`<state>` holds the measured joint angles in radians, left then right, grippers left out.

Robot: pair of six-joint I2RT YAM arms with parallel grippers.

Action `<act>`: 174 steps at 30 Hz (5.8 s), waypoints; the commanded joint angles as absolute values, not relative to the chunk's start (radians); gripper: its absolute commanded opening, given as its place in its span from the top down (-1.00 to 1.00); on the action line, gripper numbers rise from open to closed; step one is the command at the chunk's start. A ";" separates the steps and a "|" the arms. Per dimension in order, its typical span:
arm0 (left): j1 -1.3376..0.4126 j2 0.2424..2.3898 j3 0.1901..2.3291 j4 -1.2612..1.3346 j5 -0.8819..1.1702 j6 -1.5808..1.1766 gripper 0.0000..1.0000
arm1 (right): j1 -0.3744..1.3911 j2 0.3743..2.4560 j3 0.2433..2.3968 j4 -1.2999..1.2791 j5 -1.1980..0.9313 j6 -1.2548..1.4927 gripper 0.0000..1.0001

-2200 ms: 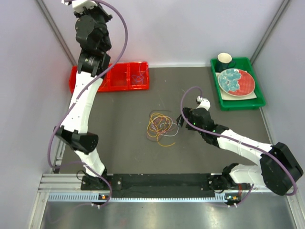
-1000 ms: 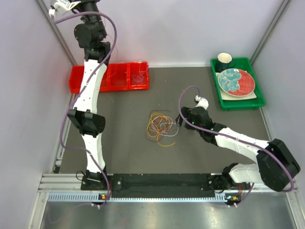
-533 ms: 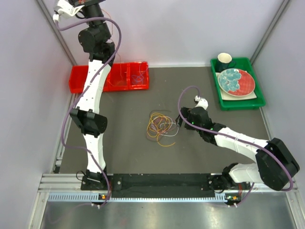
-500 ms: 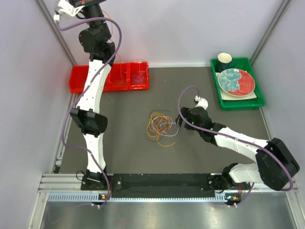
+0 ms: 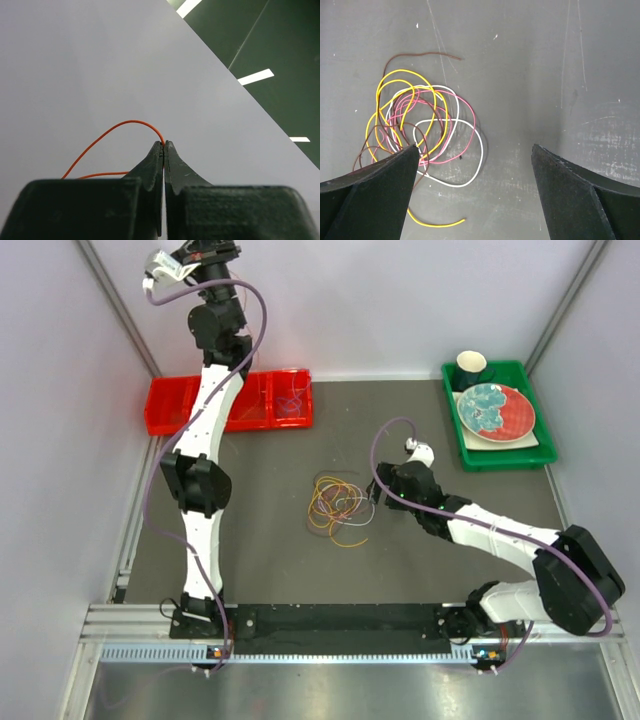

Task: Untangle the cables

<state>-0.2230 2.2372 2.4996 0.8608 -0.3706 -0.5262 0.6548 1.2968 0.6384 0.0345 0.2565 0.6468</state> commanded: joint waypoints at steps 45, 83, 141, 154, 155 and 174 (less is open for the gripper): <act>-0.207 1.950 1.552 1.061 -0.598 -0.571 1.00 | 0.693 1.358 0.736 0.032 0.279 0.612 -0.79; -0.193 2.180 1.703 0.890 -0.528 -0.459 0.18 | 0.692 1.364 0.745 0.023 0.281 0.611 -0.79; -0.199 2.198 1.948 -0.268 -0.150 -0.374 -0.13 | 0.692 1.350 0.741 0.017 0.255 0.601 -0.80; -0.202 2.302 2.011 -0.209 -0.170 -0.347 0.20 | 0.693 1.365 0.755 0.008 0.259 0.601 -0.80; -0.202 2.309 2.017 -0.204 -0.182 -0.342 0.27 | 0.692 1.365 0.753 0.008 0.259 0.601 -0.80; -0.198 2.286 1.917 -0.126 -0.380 -0.236 0.61 | 0.693 1.371 0.759 0.003 0.259 0.601 -0.80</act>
<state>-0.2096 2.3287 1.9667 -0.1562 -0.3260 -0.2638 0.6788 1.3697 0.7097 -0.0101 0.2596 0.6106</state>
